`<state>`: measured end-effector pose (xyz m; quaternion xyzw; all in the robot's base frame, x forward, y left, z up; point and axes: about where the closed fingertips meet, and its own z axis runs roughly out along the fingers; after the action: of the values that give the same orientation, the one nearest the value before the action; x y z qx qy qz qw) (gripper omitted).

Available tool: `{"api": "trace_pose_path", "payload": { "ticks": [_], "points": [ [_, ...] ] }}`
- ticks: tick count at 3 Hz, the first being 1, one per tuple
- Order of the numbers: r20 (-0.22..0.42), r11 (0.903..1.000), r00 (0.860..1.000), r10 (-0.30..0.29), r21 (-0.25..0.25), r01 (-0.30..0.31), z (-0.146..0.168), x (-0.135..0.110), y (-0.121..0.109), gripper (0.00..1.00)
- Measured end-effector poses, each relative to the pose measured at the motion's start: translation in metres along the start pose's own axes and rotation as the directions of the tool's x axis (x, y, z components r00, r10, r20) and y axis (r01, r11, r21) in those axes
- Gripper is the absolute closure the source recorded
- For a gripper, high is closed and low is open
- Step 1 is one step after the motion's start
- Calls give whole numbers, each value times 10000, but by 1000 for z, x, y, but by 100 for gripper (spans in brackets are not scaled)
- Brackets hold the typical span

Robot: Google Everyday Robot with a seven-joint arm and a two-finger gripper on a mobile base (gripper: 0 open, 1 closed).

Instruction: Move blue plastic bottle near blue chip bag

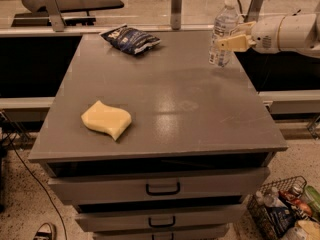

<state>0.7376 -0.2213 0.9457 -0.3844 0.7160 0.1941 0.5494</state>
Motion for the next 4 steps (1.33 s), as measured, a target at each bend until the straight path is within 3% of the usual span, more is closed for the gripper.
{"api": "trace_pose_path", "payload": {
  "ticks": [2, 4],
  "points": [
    [175, 9998, 9998, -8, -190, 12, 11, -2, 6, 100],
    [1007, 9955, 9949, 62, -952, 34, 73, -15, 26, 100]
  ]
}}
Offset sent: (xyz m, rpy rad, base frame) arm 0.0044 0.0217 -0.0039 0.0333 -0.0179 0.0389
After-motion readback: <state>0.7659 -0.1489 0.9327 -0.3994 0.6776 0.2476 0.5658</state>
